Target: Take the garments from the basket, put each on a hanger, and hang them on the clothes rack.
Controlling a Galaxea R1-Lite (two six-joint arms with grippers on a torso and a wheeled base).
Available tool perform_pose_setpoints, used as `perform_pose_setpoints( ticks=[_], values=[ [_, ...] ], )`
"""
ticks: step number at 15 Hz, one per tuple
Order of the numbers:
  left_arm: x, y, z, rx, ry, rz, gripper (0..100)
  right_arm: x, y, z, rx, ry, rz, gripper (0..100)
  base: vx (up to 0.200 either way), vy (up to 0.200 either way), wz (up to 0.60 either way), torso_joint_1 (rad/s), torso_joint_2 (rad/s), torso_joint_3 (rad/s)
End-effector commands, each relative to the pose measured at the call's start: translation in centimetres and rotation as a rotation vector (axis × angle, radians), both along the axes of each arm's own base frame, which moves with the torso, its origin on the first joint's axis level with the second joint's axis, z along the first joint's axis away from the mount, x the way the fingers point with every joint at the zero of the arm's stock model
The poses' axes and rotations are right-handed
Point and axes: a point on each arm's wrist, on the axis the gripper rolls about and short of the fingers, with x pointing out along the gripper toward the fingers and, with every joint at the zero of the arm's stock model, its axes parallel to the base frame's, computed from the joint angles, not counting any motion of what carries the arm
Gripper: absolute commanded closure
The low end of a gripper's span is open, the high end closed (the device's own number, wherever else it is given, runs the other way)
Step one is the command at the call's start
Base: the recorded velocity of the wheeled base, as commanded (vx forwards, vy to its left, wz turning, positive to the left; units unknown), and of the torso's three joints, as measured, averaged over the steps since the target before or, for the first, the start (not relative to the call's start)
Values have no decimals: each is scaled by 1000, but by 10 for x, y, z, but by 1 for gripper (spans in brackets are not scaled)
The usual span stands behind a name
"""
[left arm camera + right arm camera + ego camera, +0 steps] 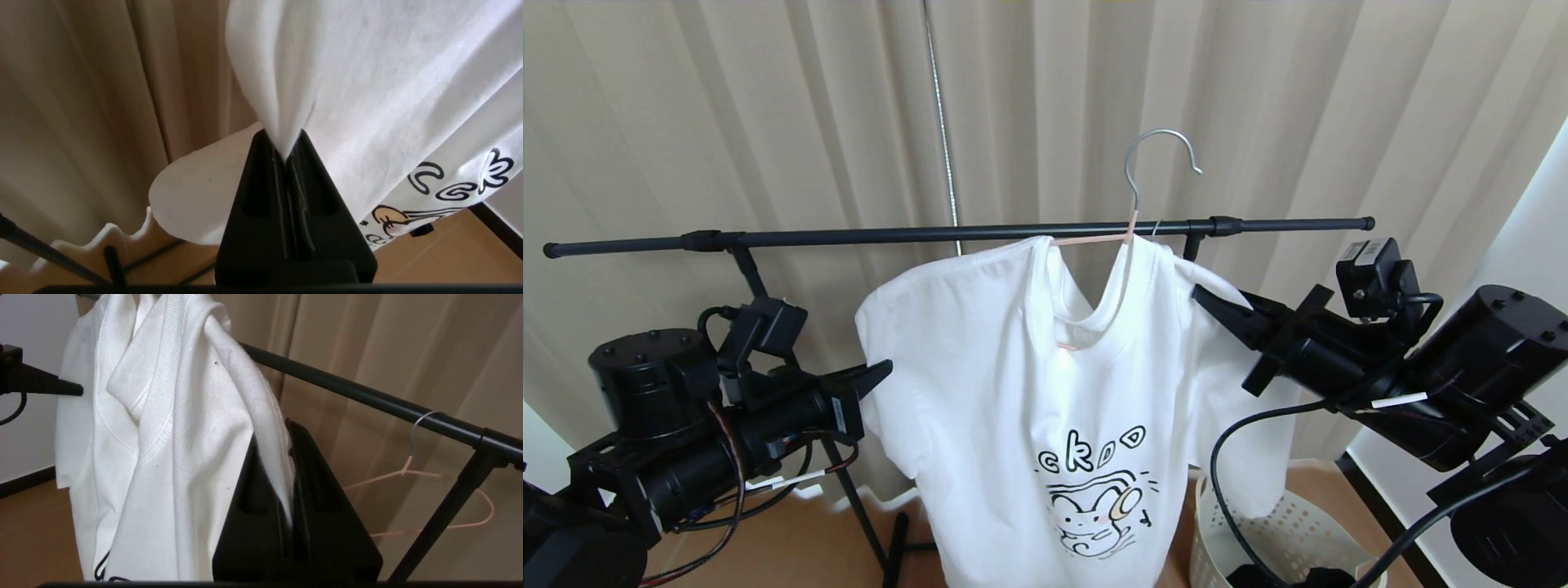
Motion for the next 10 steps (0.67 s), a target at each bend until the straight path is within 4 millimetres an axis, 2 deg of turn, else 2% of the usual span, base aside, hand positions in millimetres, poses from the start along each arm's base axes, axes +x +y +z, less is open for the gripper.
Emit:
perform_pose_setpoints(
  ticks=[1,10],
  values=[
    [1,1,-1,0,2,5,100,0,-1,1,1,-3,-2,100,0,0,0,0,0,0],
    [3,1,-6,6,19,7,100,2,-6,5,9,-17,-21,100,0,0,0,0,0,0]
  ],
)
